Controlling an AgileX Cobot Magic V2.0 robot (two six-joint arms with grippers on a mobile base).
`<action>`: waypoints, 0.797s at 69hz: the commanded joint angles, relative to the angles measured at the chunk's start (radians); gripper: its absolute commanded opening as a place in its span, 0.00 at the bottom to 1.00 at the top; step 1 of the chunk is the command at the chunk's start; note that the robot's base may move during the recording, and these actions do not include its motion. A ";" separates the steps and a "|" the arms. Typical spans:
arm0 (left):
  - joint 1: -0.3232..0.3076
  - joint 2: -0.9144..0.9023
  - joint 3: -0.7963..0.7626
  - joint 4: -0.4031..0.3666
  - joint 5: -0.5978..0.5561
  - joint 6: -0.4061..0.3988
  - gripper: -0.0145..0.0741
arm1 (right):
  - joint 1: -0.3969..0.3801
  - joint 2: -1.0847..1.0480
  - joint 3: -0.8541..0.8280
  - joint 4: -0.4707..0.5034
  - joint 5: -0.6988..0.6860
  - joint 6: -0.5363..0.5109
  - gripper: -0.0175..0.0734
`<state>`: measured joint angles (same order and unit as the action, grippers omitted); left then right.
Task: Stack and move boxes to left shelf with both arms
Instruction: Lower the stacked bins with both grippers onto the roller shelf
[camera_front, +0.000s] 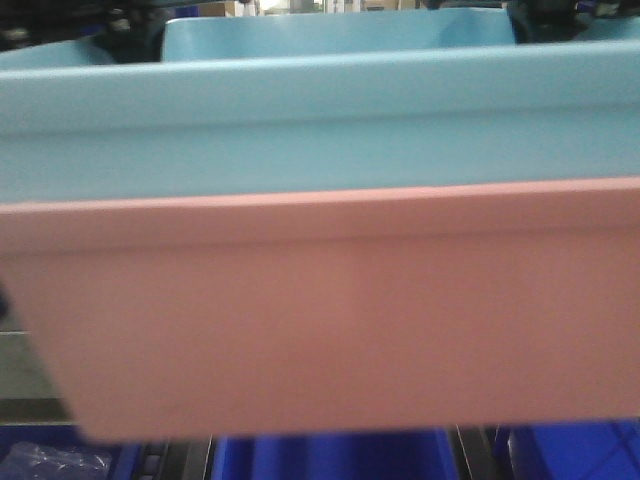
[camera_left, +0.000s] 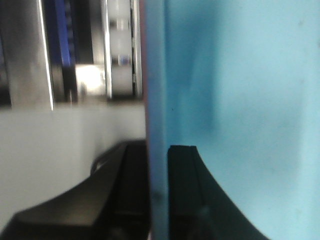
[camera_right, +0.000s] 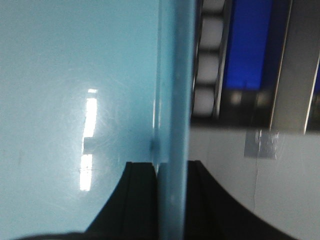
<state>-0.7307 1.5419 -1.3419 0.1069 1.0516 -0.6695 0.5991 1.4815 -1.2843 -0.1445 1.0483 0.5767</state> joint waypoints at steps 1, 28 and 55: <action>0.017 0.014 -0.097 0.065 -0.083 0.025 0.15 | -0.030 0.010 -0.071 -0.029 -0.109 -0.041 0.25; 0.121 0.178 -0.231 0.133 -0.222 0.025 0.15 | -0.057 0.163 -0.163 -0.098 -0.334 -0.110 0.25; 0.179 0.194 -0.236 0.147 -0.425 0.025 0.15 | -0.118 0.229 -0.173 -0.115 -0.501 -0.110 0.25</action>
<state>-0.5517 1.7991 -1.5327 0.2364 0.7726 -0.6429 0.4892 1.7564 -1.4104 -0.2272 0.6509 0.5044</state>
